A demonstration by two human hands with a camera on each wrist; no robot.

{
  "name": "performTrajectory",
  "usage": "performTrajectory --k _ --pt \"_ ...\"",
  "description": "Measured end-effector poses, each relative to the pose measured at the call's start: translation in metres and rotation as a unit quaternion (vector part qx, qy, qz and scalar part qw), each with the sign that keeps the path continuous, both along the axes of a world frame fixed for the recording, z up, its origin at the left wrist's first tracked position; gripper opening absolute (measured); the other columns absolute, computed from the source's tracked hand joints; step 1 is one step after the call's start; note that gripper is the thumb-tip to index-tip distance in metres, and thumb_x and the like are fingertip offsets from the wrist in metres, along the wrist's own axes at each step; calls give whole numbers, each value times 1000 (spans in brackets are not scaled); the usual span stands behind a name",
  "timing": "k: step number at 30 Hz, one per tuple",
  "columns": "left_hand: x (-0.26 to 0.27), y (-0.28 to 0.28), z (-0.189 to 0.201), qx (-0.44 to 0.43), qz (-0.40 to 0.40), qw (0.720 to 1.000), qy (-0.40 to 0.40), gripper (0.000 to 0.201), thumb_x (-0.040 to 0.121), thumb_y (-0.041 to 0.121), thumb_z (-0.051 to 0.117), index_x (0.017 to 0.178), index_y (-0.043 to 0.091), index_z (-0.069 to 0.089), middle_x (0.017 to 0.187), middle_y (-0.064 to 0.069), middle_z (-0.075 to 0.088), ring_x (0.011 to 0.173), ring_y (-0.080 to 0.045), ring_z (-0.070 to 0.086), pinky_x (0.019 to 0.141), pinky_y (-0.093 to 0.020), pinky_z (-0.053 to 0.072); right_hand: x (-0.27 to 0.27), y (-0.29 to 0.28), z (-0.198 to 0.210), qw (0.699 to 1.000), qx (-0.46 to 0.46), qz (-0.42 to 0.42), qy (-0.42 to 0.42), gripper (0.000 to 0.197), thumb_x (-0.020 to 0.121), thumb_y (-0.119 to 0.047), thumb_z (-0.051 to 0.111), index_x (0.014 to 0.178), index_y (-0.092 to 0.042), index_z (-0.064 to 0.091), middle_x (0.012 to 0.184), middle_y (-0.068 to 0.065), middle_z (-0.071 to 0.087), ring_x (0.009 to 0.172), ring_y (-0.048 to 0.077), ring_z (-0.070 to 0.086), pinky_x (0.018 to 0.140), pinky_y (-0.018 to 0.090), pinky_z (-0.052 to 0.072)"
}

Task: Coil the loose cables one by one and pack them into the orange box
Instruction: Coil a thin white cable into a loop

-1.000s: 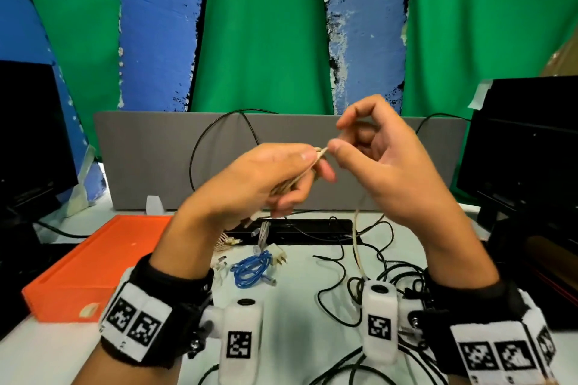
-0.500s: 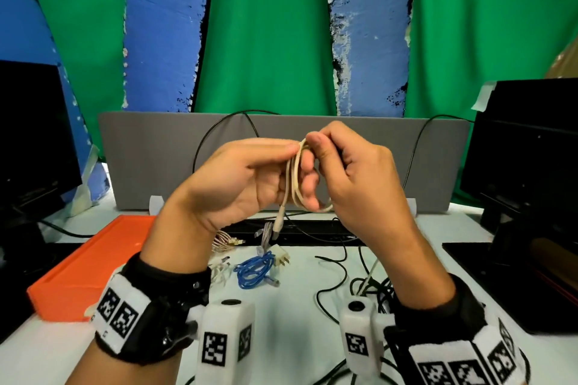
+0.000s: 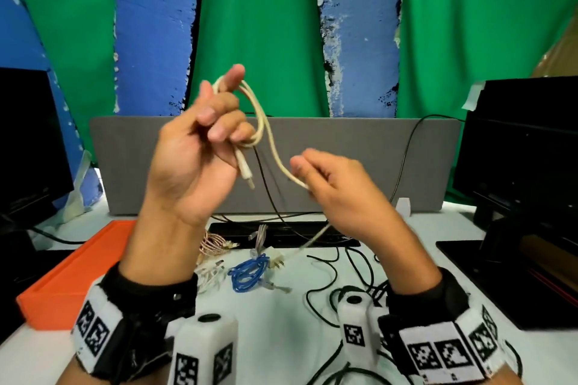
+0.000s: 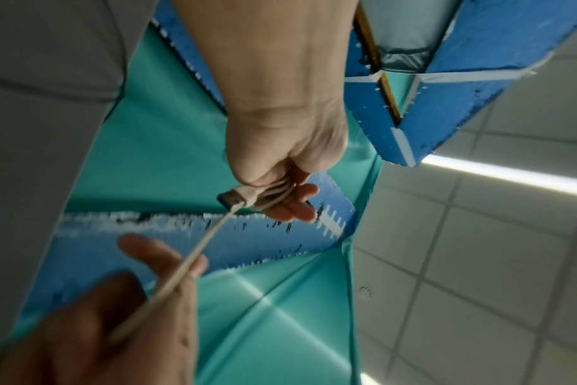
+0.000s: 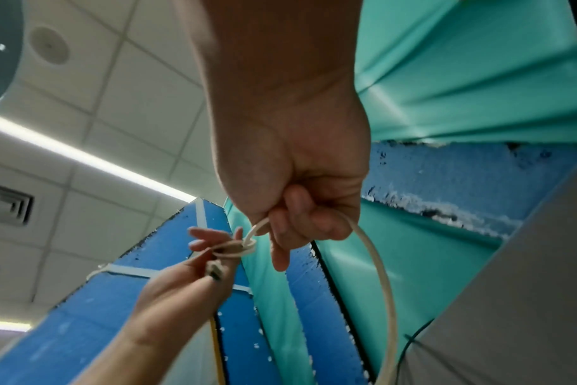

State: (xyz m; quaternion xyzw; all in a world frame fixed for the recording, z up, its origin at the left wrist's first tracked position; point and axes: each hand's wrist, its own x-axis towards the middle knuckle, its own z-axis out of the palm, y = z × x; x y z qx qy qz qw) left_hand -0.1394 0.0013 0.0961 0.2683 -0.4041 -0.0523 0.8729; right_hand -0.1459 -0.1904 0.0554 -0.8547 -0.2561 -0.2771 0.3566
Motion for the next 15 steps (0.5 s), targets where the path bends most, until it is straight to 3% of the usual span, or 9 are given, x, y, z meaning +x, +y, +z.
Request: performTrajectory --k 2,4,6,7,9,11,12,13,15 --pt "4 7 0 17 135 991 -7 36 109 17 25 124 -1 52 66 7 45 62 -5 57 70 -22 50 -5 6 0 998 -22 37 50 38 105 -42 43 85 -17 64 62 -7 52 59 7 47 63 34 43" --pt "8 7 -1 52 272 960 -28 32 108 16 28 116 -4 53 69 6 54 80 -13 70 82 -30 54 -16 14 2 995 -57 61 62 36 105 -43 40 91 -22 66 61 -17 55 61 1 51 61 25 40" --pt "9 0 -3 109 387 914 -53 32 108 14 29 116 -10 49 77 3 65 84 -20 73 84 -33 55 -25 21 3 988 -122 76 59 31 106 -42 40 99 -23 64 67 -11 59 66 6 54 65 32 45" --pt "8 -5 -5 157 446 878 -72 32 108 13 30 124 -9 46 83 1 68 81 -19 73 80 -29 56 -29 23 3 983 -153 81 60 29 105 -42 42 101 -21 63 68 -6 58 66 11 53 66 36 47" --pt "10 -10 -11 275 561 767 -147 31 108 15 31 132 2 44 91 -1 70 69 -14 70 69 -22 55 -35 23 4 977 -177 99 62 25 104 -38 48 97 -18 63 68 0 57 62 12 49 63 37 44" --pt "13 -10 -17 378 596 673 -222 27 107 20 35 125 9 52 86 5 71 57 -4 62 61 -29 51 -38 16 9 981 -141 118 53 23 101 -31 55 89 -15 65 66 3 57 59 12 46 60 38 42" --pt "13 -9 -18 410 576 667 -234 27 106 21 37 121 11 57 79 7 70 53 0 57 59 -31 47 -38 11 12 986 -106 120 43 21 100 -29 59 87 -15 68 66 3 58 59 14 48 60 37 43" --pt "12 -8 -18 429 538 689 -229 27 105 23 39 118 13 61 73 6 68 50 1 52 56 -30 43 -38 5 15 990 -63 120 30 17 98 -27 62 86 -18 70 66 0 60 59 12 49 59 34 44" --pt "4 -9 -17 436 412 777 -192 30 107 25 38 108 20 68 63 2 62 46 -9 44 49 -22 38 -36 -4 19 992 21 123 -2 11 94 -24 68 84 -23 72 67 -11 64 67 0 57 63 23 45"
